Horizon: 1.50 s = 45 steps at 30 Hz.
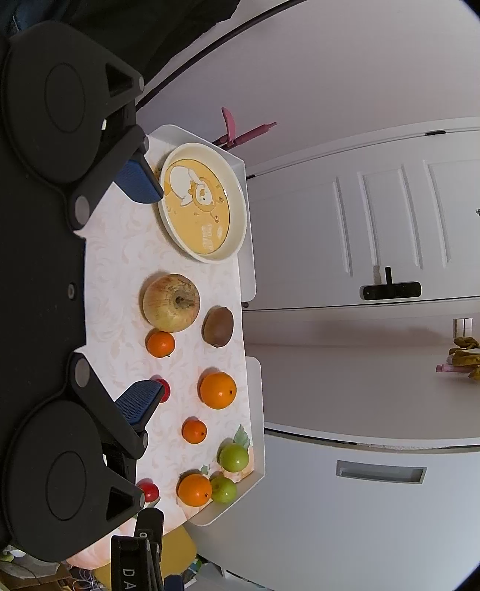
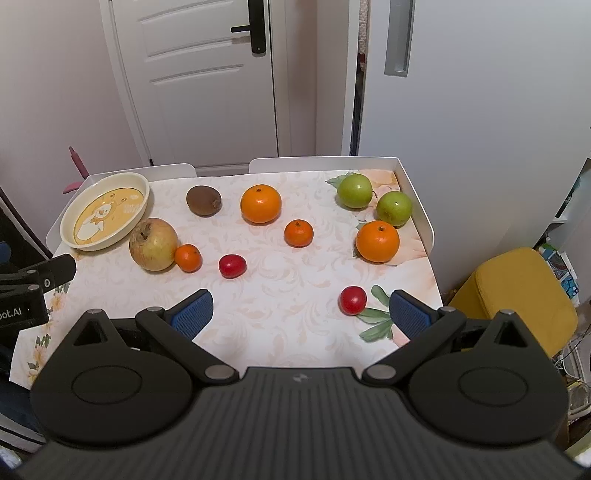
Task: Organize fruits
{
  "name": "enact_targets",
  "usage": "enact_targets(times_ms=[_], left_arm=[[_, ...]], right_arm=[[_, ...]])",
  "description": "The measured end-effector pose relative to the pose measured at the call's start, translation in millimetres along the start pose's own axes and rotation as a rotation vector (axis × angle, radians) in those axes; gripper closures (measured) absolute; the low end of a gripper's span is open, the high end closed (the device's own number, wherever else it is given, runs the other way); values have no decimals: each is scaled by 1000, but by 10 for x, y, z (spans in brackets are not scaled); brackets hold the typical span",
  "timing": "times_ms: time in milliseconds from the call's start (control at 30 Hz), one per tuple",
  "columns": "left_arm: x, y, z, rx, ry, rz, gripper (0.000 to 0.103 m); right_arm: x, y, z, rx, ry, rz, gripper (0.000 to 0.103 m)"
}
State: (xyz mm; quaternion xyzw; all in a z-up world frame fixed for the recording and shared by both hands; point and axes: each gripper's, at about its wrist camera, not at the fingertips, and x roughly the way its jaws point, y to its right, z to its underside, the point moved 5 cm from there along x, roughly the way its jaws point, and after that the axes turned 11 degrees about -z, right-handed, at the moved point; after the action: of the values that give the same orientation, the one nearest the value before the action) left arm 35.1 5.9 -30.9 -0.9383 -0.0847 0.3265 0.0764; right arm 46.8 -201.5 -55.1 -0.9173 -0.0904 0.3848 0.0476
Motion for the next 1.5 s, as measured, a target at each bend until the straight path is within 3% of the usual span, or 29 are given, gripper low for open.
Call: enact_targets(times_ms=[1500], left_arm=[[-28,32,-15,0,-5,-4,0]], right_arm=[[-51,55,1,20,3,8,0]])
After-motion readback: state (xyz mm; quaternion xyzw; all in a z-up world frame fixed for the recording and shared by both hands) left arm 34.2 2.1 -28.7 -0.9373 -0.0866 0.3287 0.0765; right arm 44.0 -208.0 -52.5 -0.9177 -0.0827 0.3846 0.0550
